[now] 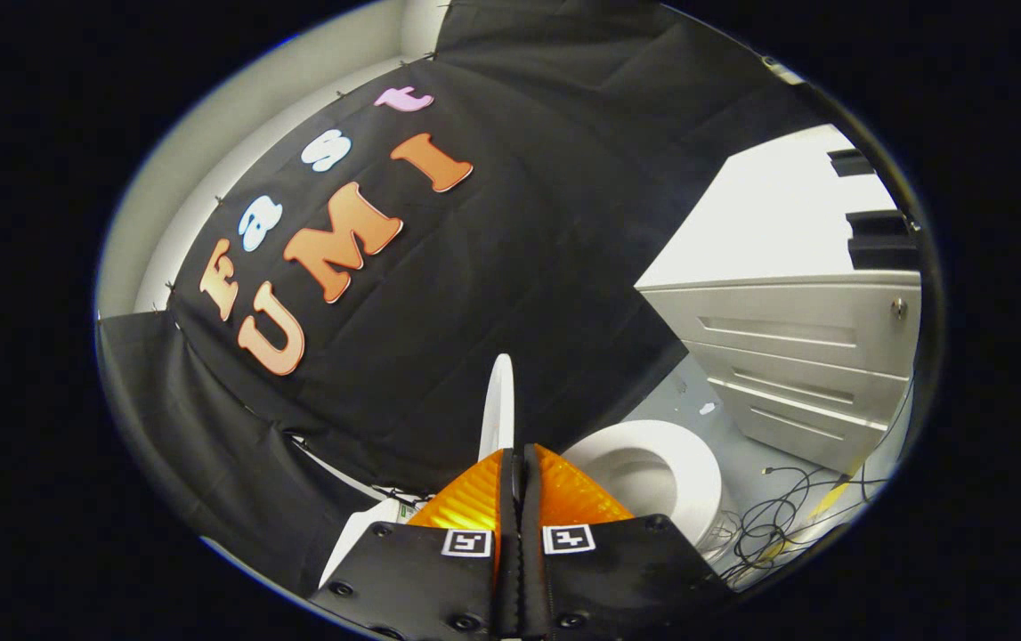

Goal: Open the toilet lid.

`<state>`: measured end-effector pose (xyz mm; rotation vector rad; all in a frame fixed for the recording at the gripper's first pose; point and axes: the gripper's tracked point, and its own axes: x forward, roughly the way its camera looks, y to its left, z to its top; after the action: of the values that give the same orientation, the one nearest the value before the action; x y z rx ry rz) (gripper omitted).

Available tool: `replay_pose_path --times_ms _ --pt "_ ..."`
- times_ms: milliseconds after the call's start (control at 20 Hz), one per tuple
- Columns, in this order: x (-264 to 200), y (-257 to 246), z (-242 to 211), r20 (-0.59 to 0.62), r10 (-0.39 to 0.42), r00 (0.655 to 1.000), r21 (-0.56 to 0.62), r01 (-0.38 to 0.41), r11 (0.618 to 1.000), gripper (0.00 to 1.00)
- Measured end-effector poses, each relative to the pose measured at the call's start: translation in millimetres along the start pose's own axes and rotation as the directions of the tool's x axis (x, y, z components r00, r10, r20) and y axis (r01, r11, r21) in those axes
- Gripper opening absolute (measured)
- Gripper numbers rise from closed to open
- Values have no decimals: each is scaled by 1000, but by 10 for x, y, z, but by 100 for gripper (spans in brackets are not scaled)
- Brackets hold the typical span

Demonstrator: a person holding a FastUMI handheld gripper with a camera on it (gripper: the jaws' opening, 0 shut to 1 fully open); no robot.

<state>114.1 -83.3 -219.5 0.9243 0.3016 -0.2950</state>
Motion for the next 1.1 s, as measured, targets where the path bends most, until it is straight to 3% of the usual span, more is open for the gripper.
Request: replay_pose_path --times_ms 750,1000,1100 --pt "-136 1289 -75 -37 65 997 -269 -73 961 7" --pt "-226 1651 -154 -10 102 995 -273 -101 957 7" --pt "-230 1773 -228 -20 93 995 -346 -94 933 8"
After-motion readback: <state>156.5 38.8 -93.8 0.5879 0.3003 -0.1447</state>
